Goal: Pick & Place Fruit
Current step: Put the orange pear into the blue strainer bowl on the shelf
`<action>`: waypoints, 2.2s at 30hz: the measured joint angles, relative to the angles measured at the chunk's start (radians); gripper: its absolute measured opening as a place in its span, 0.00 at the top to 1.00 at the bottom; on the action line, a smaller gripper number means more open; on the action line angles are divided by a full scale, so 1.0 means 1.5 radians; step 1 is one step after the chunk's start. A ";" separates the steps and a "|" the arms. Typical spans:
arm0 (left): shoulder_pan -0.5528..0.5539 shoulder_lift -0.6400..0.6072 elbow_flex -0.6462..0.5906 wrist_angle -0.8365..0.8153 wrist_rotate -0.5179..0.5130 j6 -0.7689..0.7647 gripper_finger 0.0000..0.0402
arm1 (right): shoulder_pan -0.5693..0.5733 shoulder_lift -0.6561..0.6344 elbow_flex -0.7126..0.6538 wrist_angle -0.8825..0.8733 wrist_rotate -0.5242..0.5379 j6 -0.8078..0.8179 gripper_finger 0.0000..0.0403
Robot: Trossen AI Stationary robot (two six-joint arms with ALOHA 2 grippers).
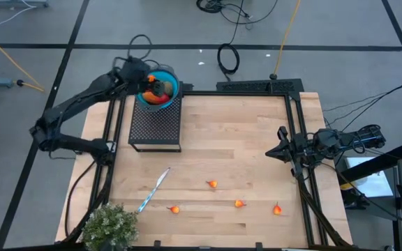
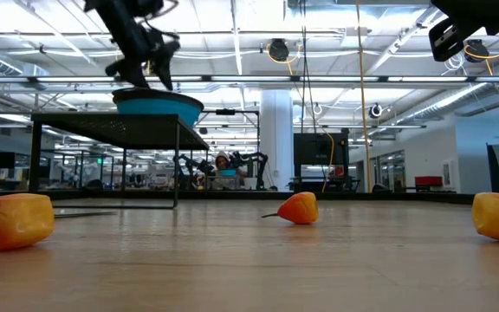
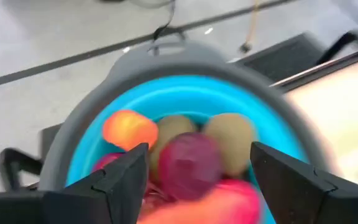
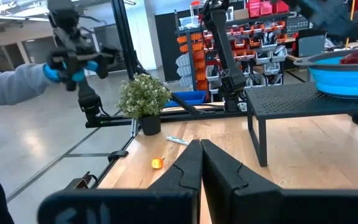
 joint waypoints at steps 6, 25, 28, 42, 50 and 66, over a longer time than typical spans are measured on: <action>-0.059 -0.097 0.000 0.001 0.024 -0.054 0.39 | 0.000 0.000 0.000 0.000 0.000 0.000 1.00; -0.362 -0.179 0.000 0.000 0.061 -0.058 0.79 | 0.000 0.001 0.000 0.003 0.000 0.000 1.00; -0.400 -0.175 0.000 0.000 0.062 -0.051 0.89 | 0.000 0.002 0.000 0.003 0.000 0.000 1.00; -0.510 -0.176 -0.002 0.002 0.056 0.002 0.99 | 0.000 0.059 0.000 0.019 0.000 0.000 1.00; -0.522 -0.193 -0.135 0.190 0.122 0.033 0.99 | 0.002 0.112 0.001 0.148 -0.055 -0.029 1.00; -0.522 -0.426 -0.451 0.423 0.166 0.012 1.00 | 0.002 0.252 0.179 0.038 -0.107 -0.040 1.00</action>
